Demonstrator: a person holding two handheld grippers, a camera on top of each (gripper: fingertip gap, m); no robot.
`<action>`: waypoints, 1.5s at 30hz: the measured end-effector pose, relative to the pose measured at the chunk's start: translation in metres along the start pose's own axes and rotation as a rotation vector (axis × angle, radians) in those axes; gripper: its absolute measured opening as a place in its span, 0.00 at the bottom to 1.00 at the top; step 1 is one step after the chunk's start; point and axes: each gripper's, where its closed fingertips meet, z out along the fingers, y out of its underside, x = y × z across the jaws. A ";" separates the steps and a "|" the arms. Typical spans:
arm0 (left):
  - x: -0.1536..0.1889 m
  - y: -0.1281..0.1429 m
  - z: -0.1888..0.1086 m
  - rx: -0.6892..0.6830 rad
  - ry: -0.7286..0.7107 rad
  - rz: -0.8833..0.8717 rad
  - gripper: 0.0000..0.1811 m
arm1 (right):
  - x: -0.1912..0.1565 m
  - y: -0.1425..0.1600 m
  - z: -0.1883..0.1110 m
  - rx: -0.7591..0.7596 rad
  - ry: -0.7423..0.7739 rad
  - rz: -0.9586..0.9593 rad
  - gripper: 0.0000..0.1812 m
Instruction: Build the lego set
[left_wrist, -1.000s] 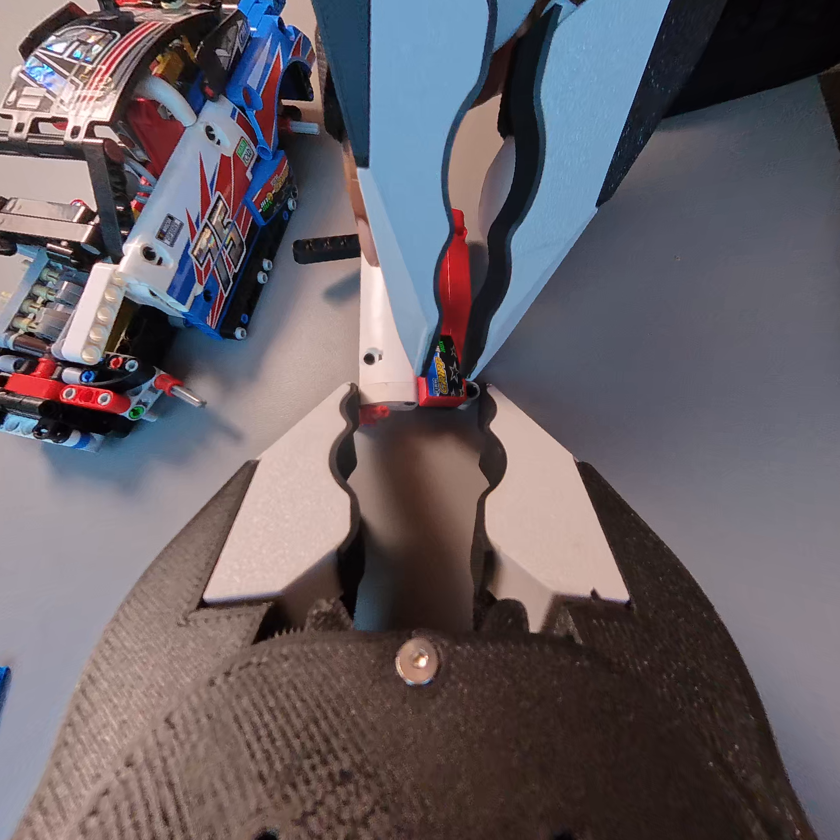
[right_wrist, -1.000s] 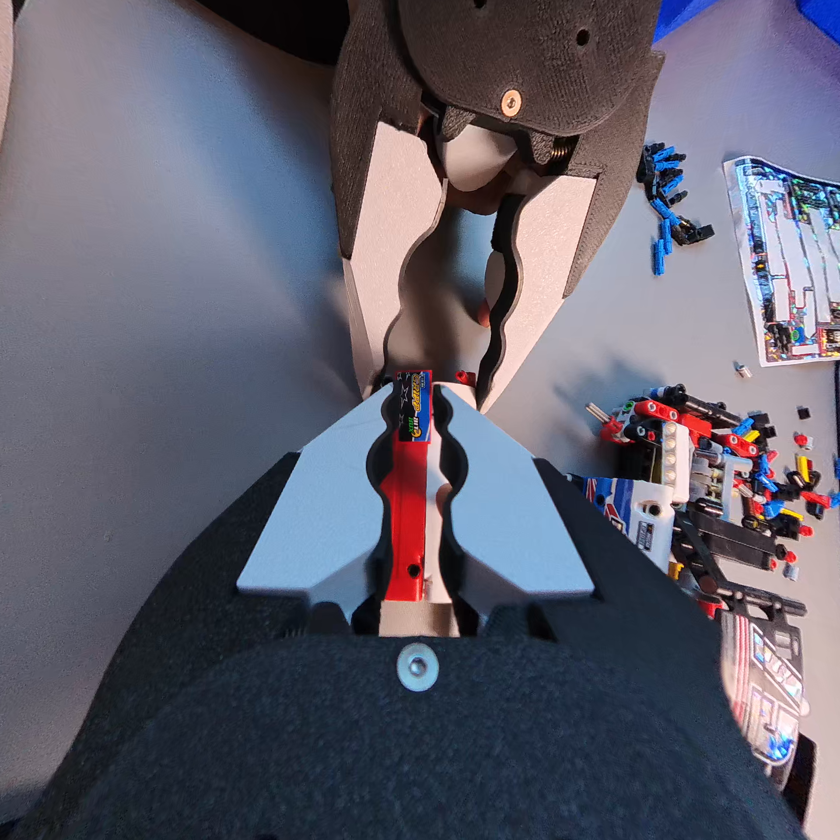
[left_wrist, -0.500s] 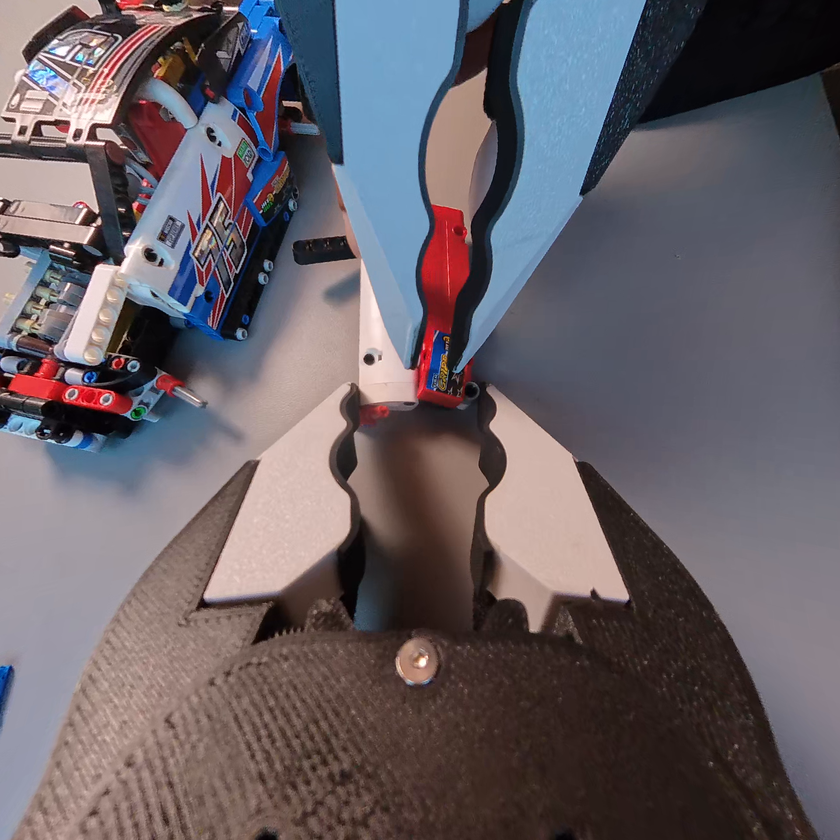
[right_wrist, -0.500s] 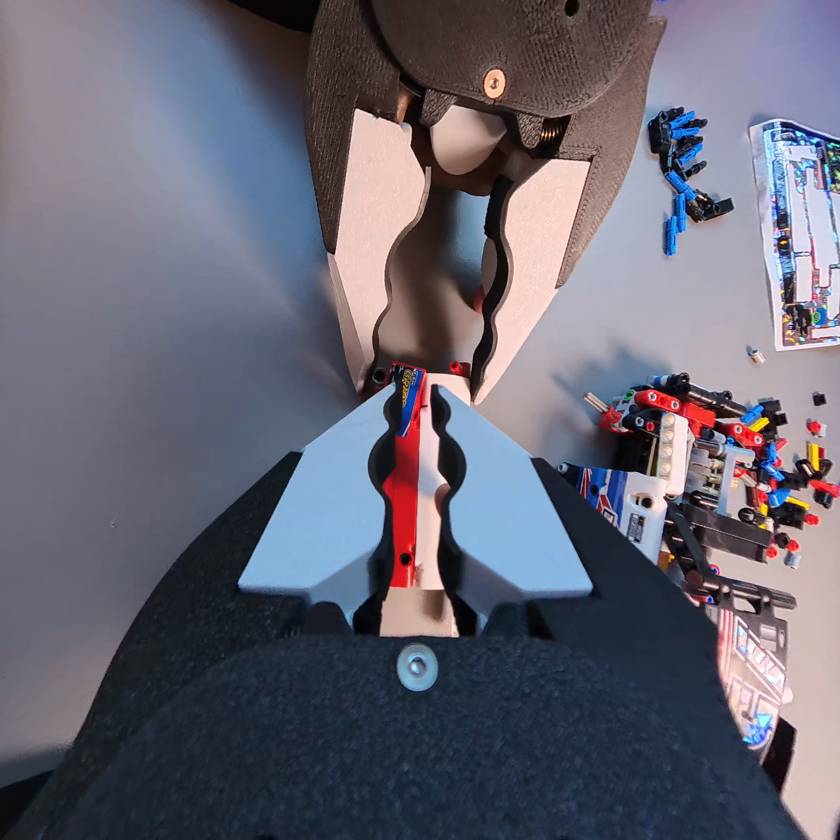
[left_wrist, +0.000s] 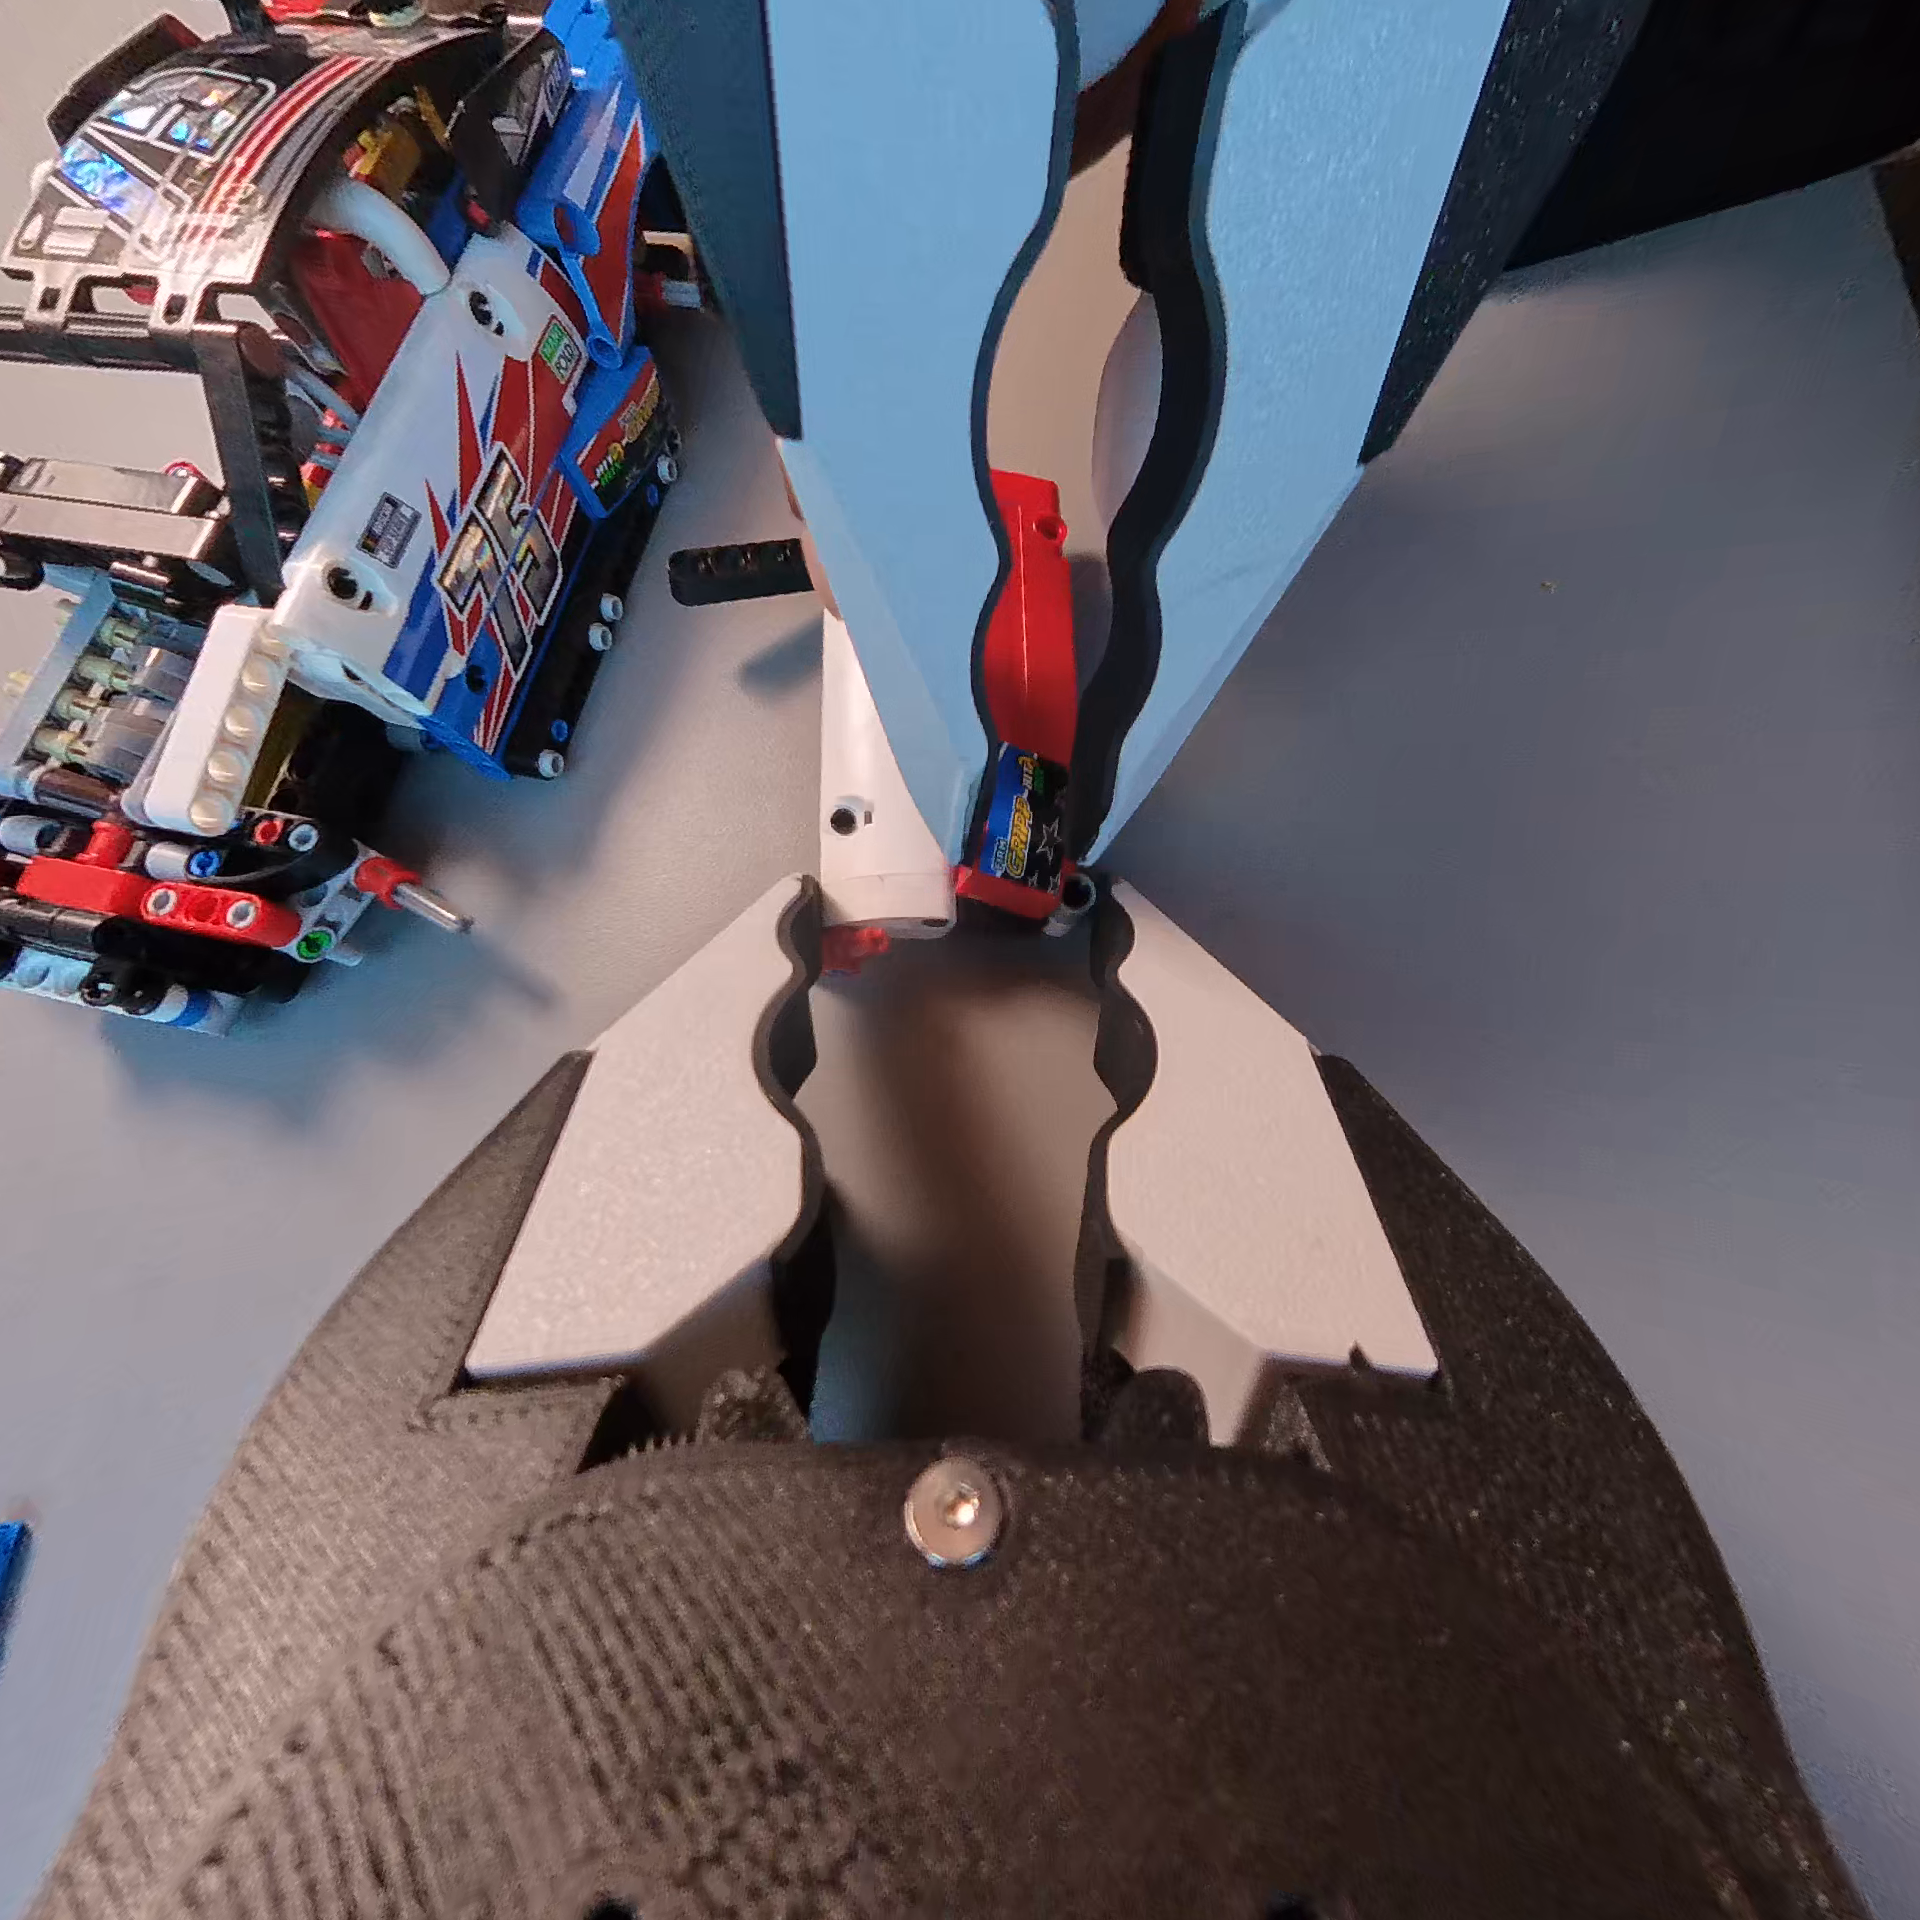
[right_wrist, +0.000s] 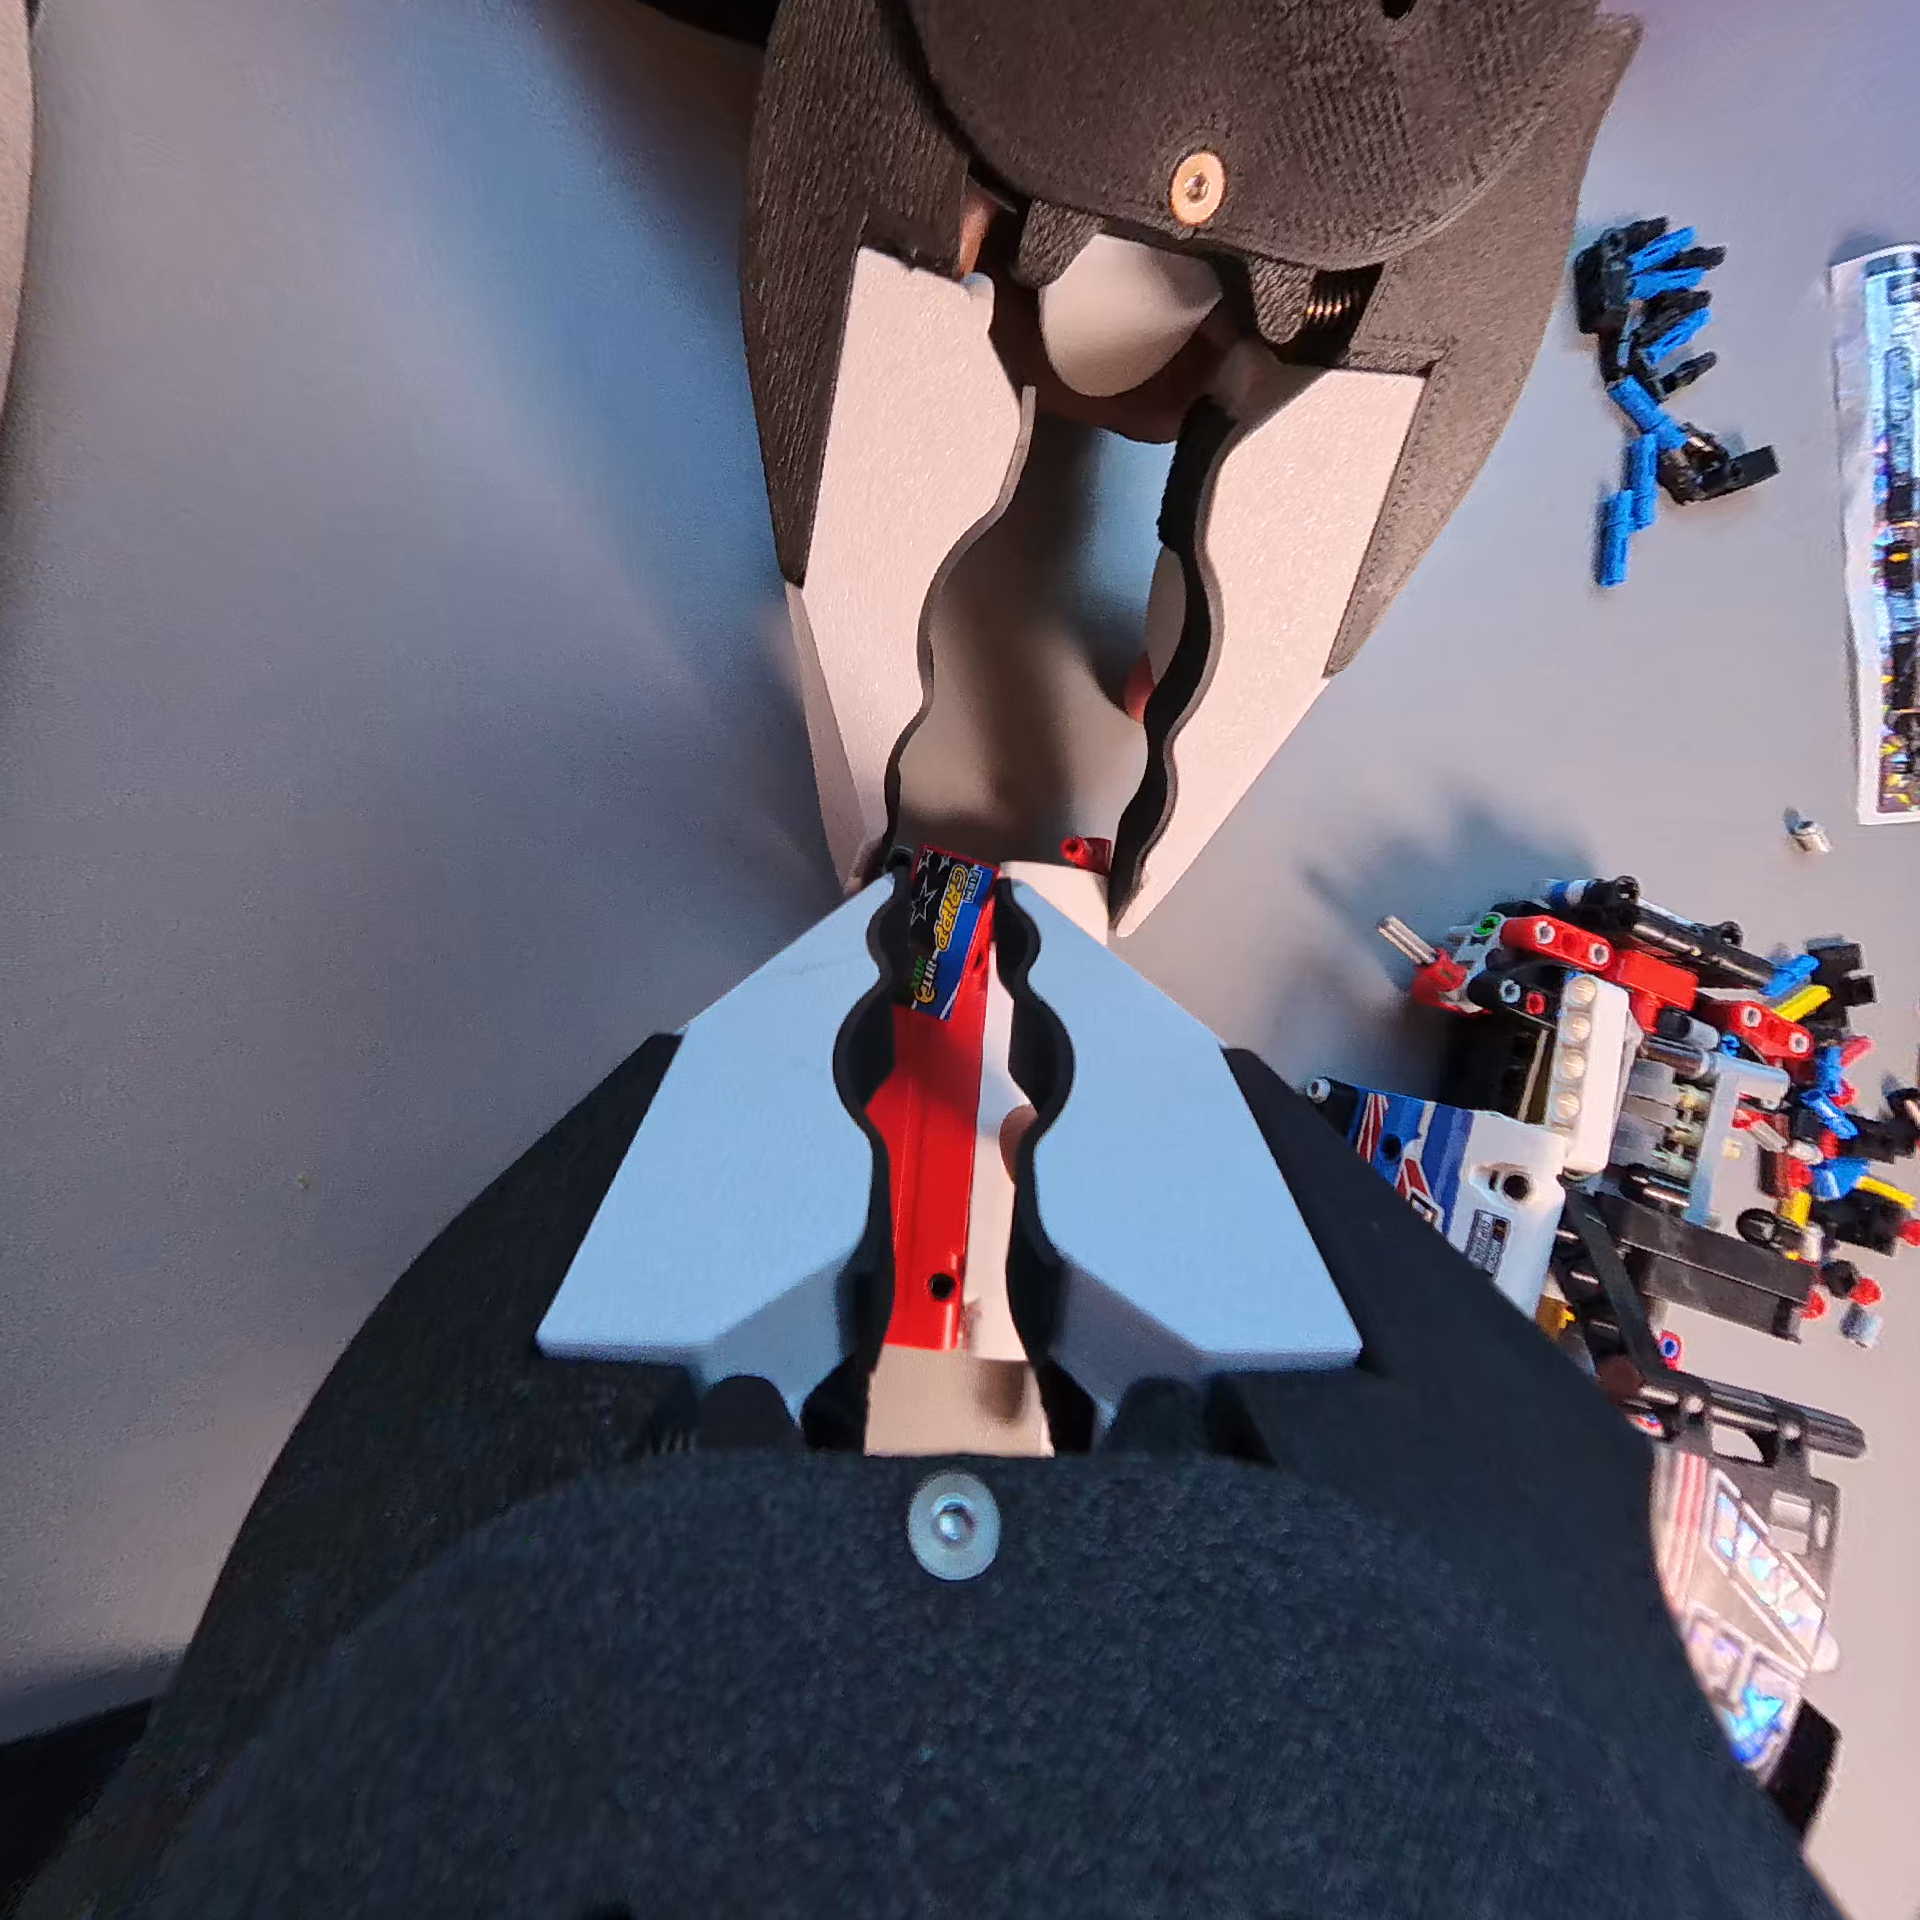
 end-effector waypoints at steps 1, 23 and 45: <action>0.000 0.000 0.000 0.000 0.000 0.000 0.28 | 0.000 0.001 0.000 -0.014 -0.015 -0.010 0.07; 0.001 0.001 0.000 0.001 0.012 -0.005 0.28 | -0.001 0.000 0.002 -0.114 -0.218 -0.045 0.07; -0.003 -0.008 -0.013 0.104 0.188 -0.298 0.22 | 0.007 0.000 -0.008 -0.010 -0.162 -0.010 0.18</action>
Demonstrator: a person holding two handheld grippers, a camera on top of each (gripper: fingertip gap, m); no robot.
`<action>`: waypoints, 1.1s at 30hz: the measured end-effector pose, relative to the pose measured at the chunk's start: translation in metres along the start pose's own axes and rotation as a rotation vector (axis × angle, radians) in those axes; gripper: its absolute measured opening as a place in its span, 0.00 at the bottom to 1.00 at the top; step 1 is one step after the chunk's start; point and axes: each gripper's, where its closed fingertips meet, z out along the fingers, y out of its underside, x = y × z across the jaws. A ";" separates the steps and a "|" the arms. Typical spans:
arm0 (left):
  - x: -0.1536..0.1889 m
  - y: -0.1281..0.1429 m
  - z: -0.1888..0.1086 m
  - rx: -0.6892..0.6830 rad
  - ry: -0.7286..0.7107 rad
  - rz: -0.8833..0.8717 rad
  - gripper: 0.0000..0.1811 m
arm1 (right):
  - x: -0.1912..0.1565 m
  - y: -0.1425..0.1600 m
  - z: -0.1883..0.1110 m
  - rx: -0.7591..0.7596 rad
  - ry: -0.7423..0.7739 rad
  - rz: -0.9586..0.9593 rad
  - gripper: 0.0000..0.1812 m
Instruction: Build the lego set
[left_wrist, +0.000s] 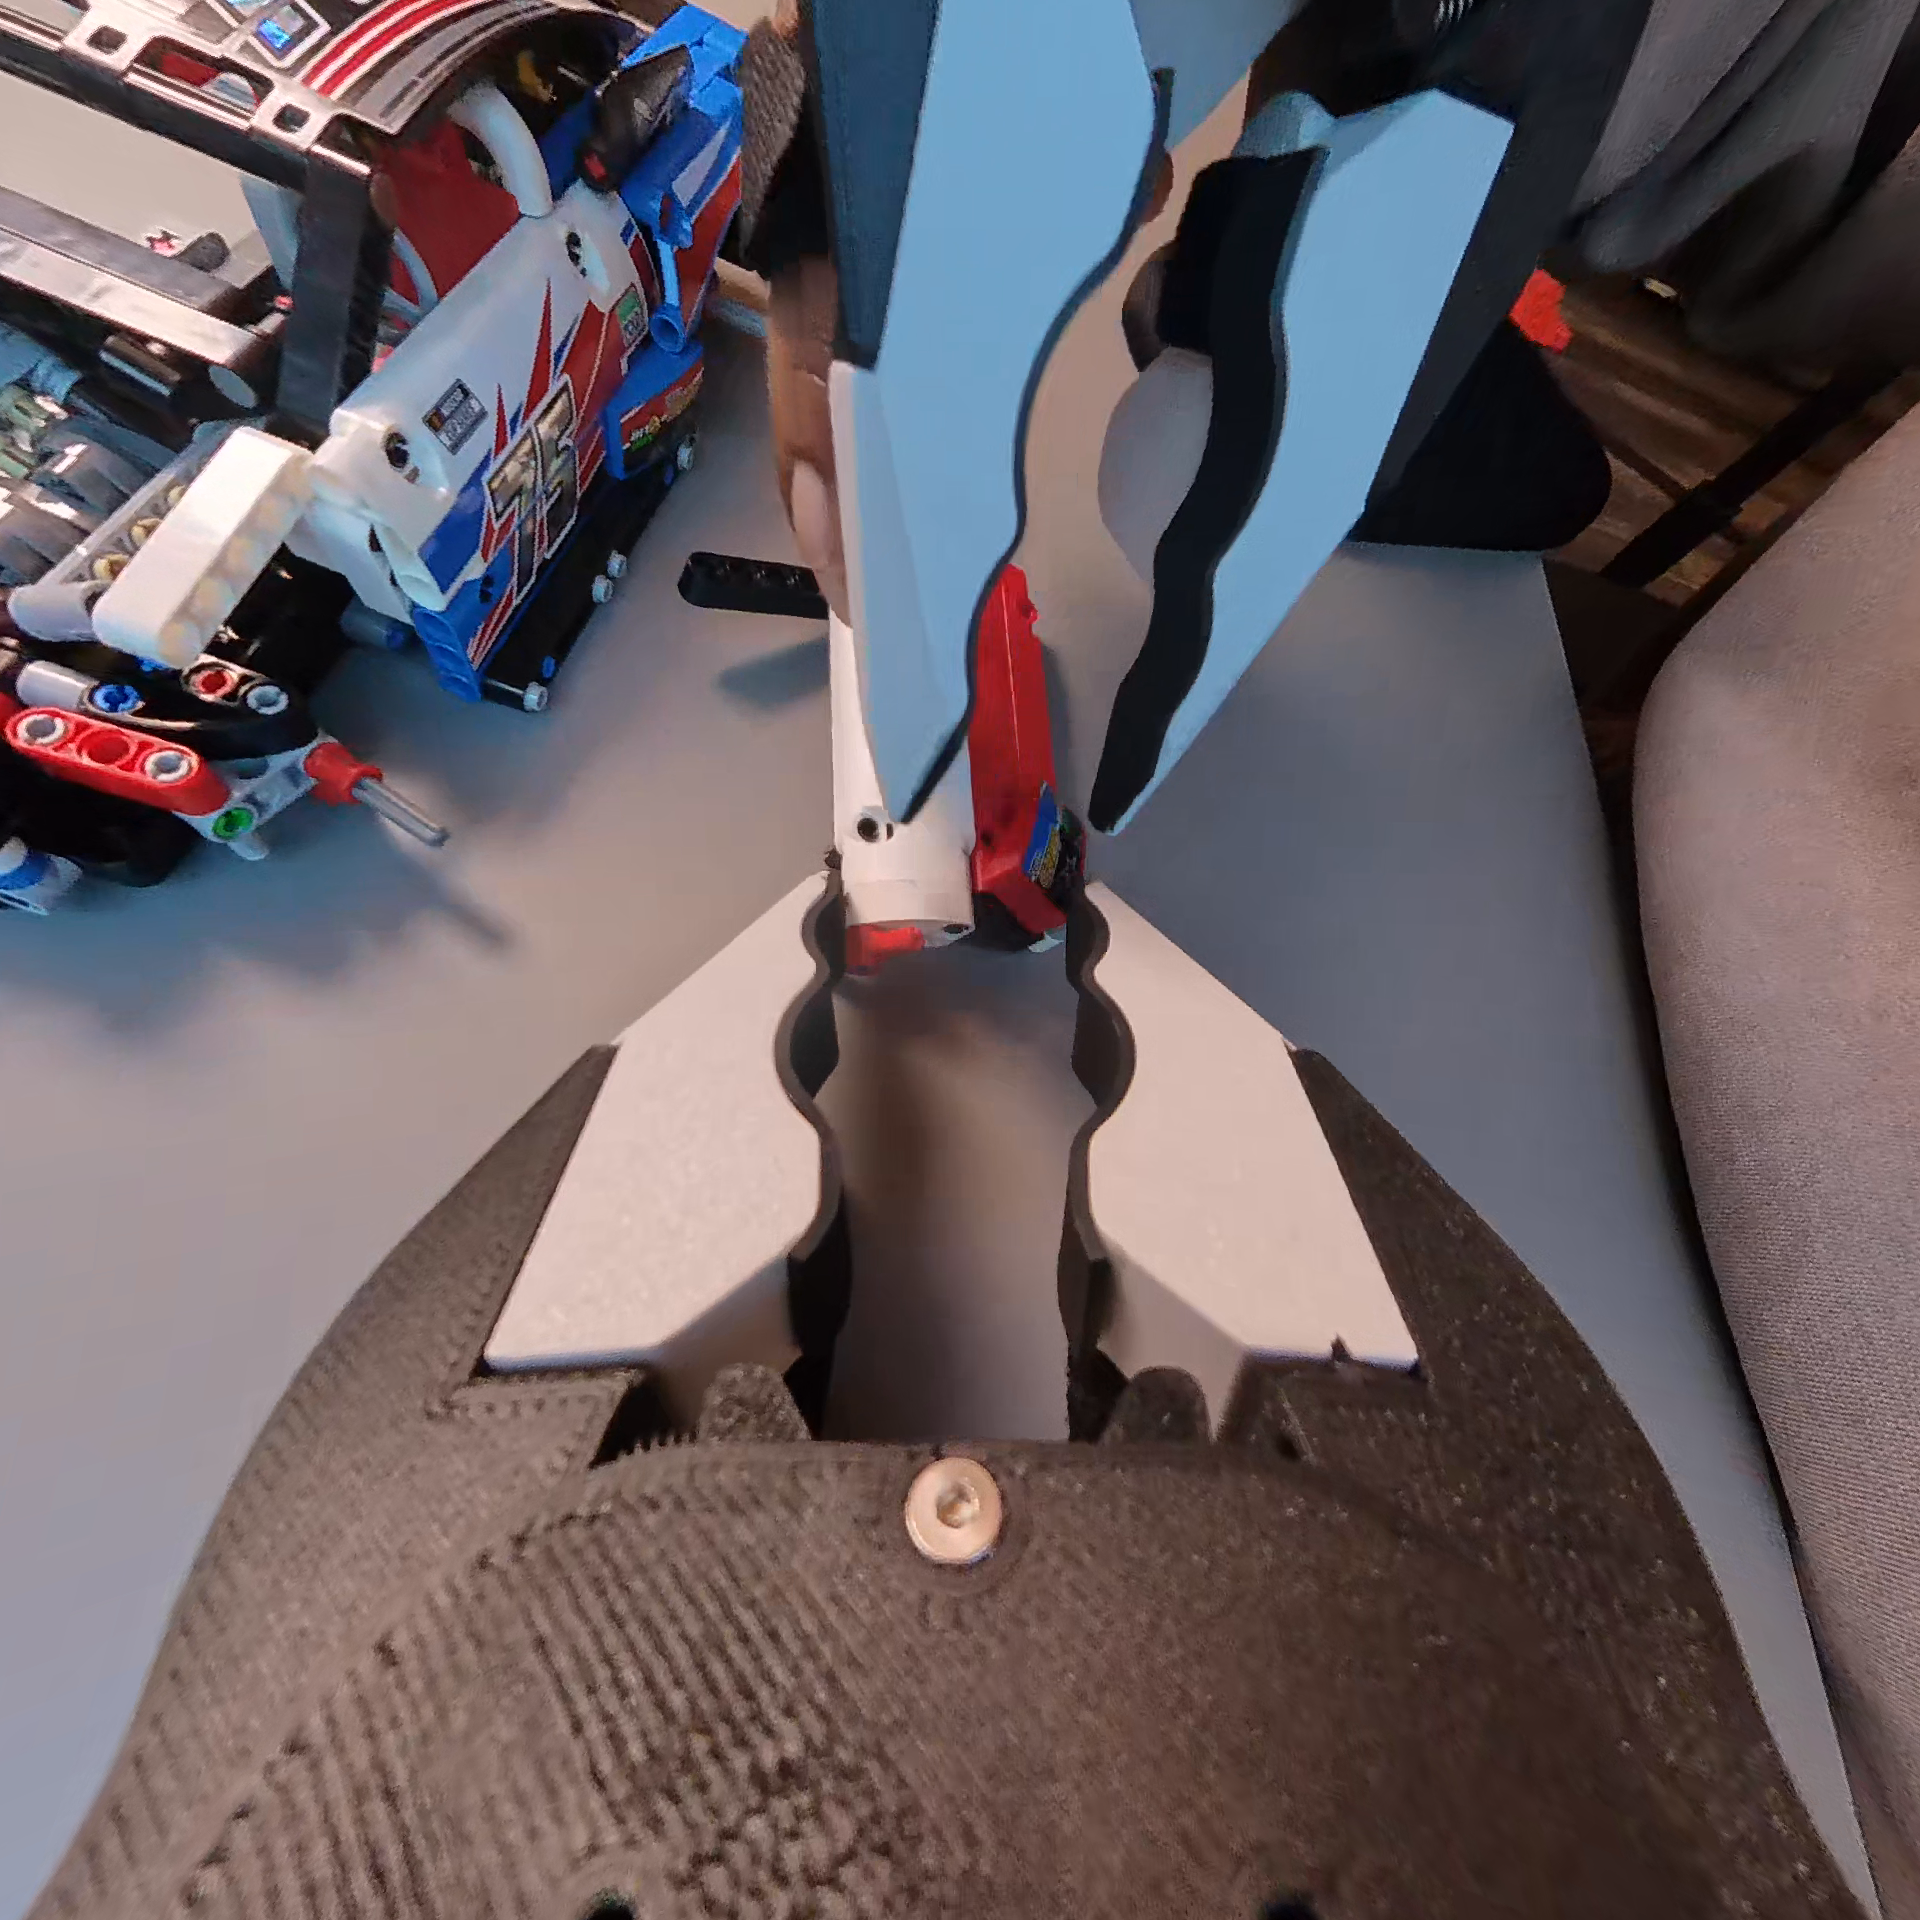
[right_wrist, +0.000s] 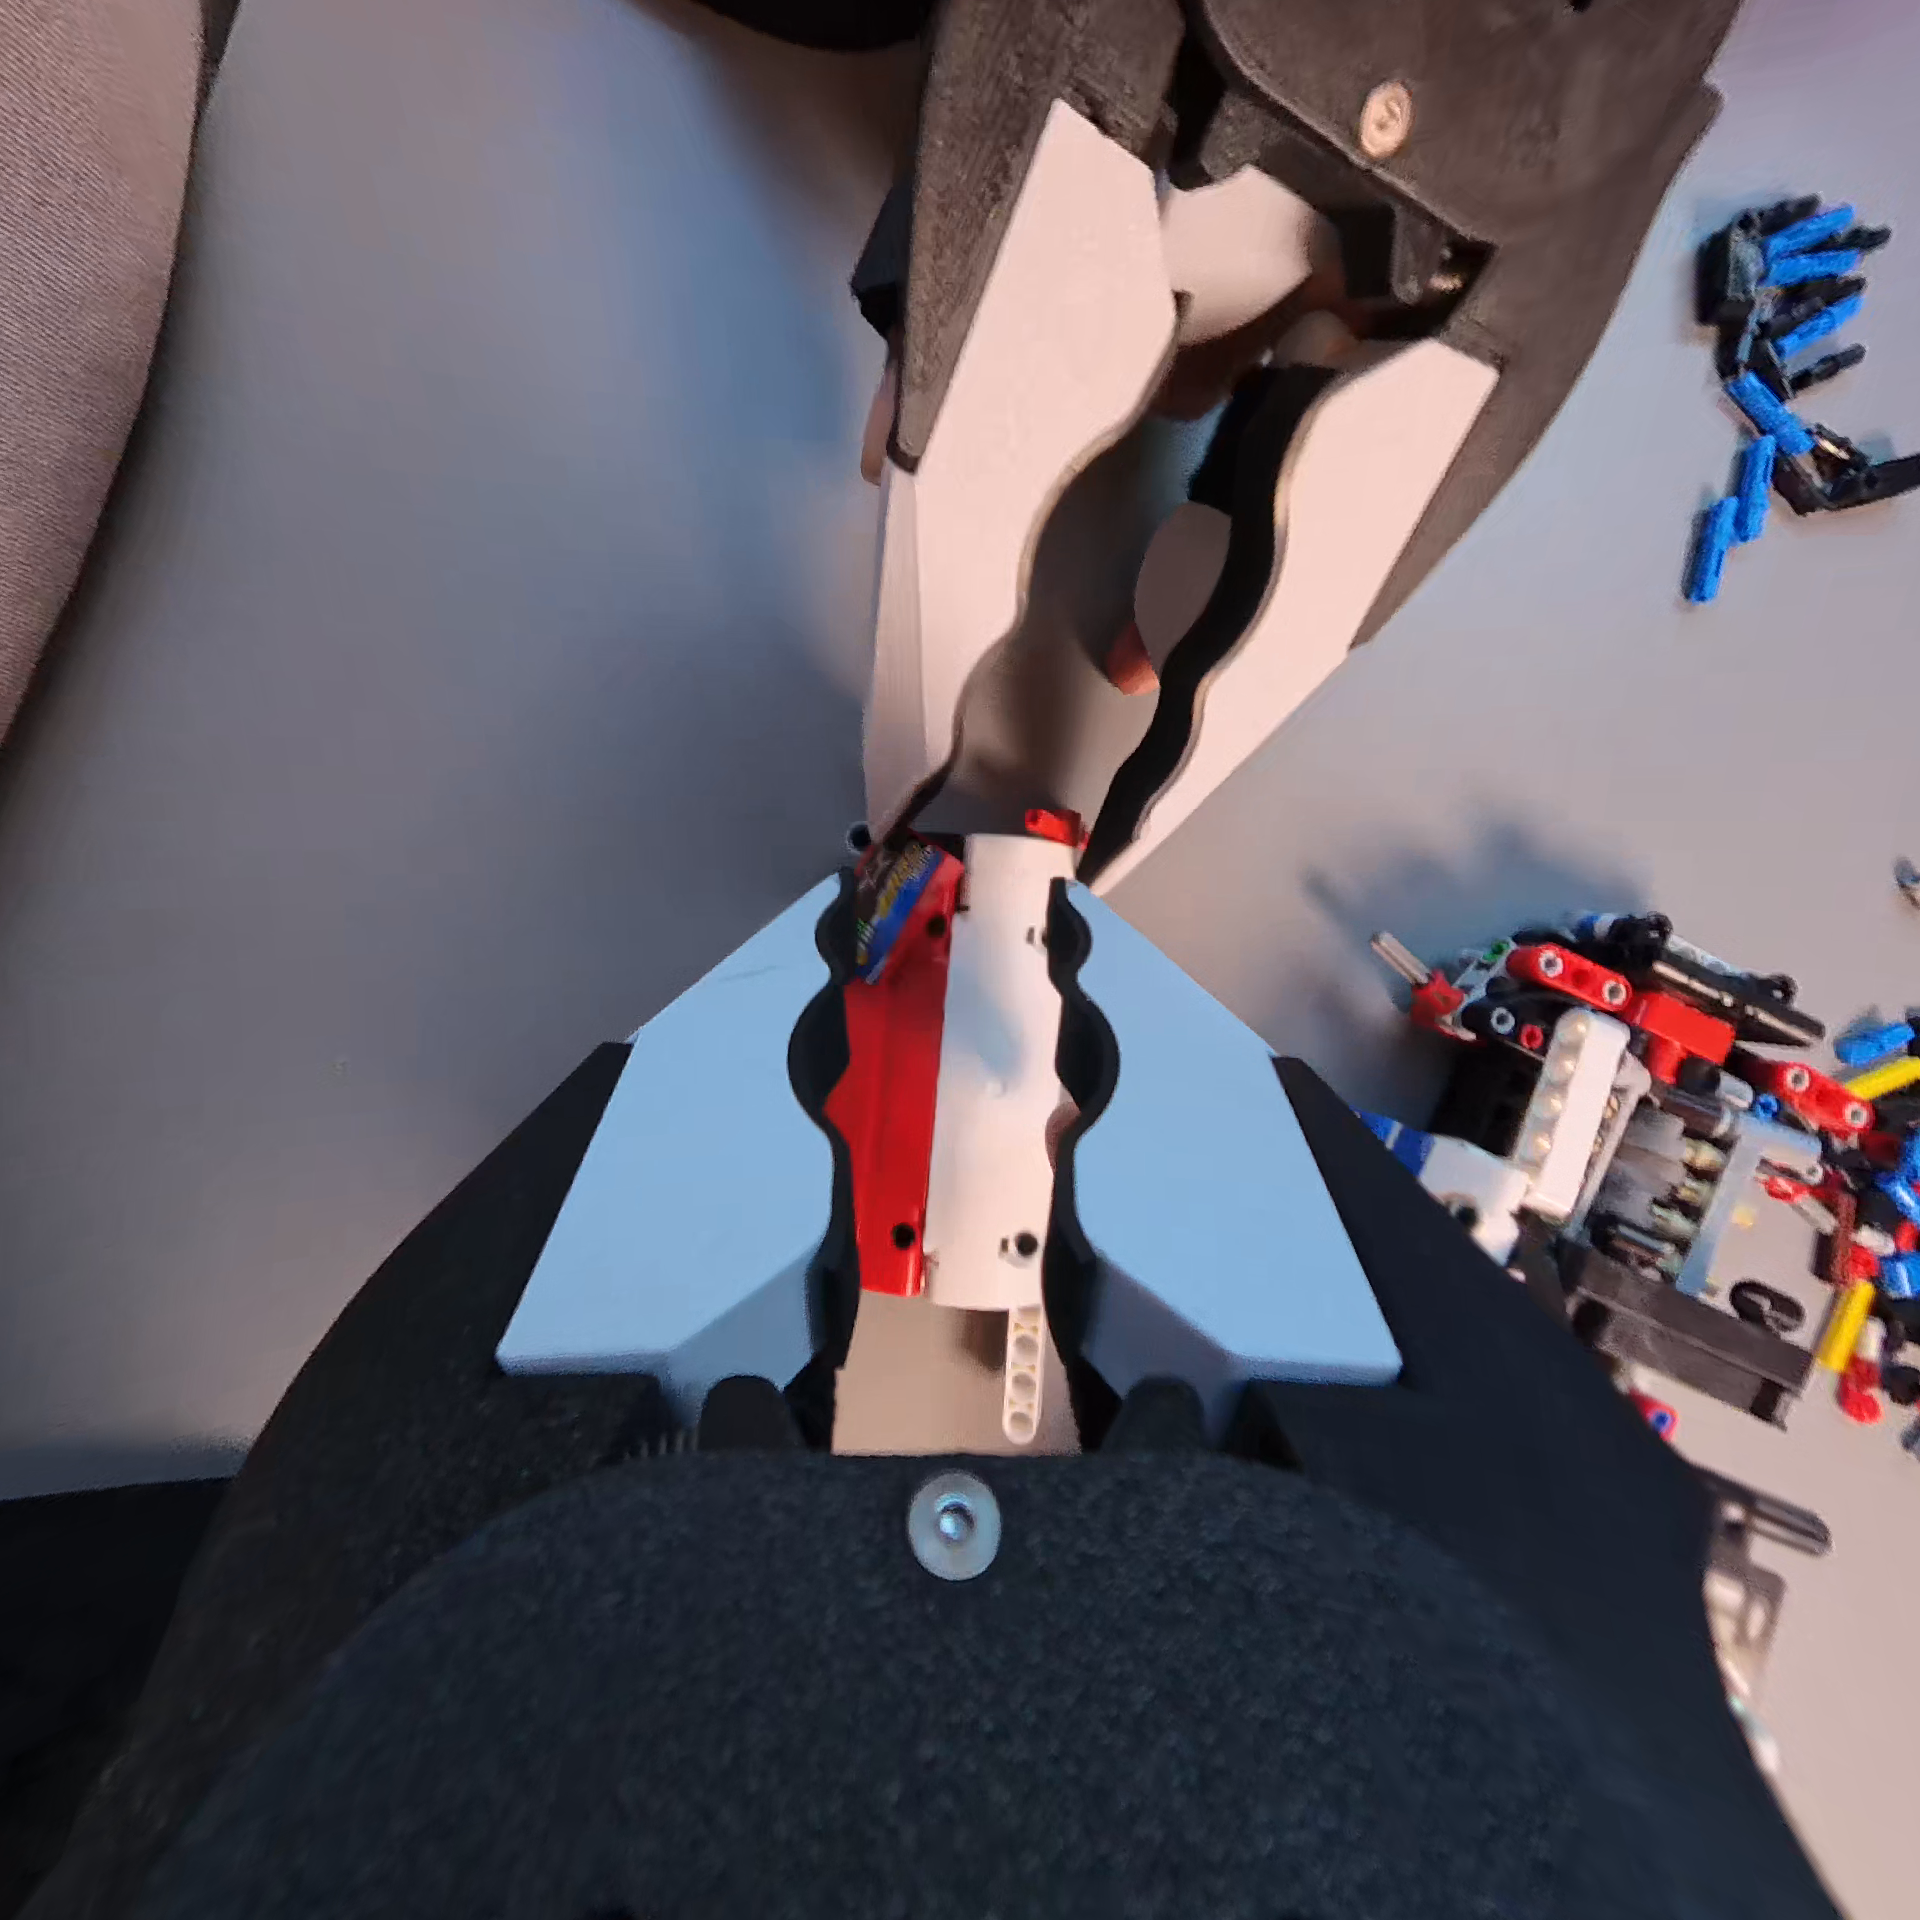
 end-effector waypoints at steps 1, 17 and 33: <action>0.000 0.000 0.000 -0.002 -0.002 0.005 0.23 | 0.002 0.004 -0.002 -0.007 0.008 0.013 0.20; 0.001 0.004 0.002 -0.029 -0.047 0.059 0.22 | -0.001 0.044 0.006 -0.193 -0.106 0.155 0.29; -0.005 -0.004 -0.001 0.049 -0.082 -0.077 0.23 | 0.003 0.025 0.000 -0.040 0.293 0.088 0.27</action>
